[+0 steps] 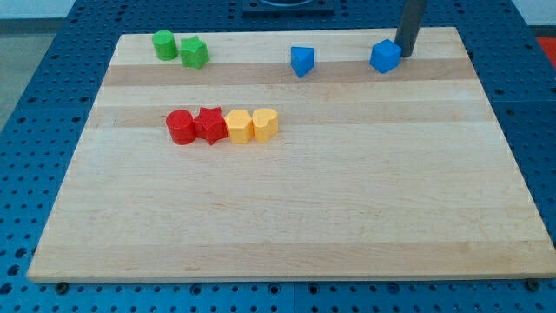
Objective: Place the blue blocks diagonally to the top right of the yellow blocks
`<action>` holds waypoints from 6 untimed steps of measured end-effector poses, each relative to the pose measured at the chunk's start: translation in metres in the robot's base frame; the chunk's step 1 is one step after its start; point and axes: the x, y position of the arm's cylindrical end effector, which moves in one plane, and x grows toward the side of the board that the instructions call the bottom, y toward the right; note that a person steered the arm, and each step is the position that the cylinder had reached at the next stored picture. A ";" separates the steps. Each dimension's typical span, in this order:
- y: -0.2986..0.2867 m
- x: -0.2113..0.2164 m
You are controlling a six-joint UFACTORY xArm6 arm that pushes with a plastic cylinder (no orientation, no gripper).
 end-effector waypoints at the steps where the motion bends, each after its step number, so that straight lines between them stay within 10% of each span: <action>1: -0.018 0.008; 6: -0.050 0.042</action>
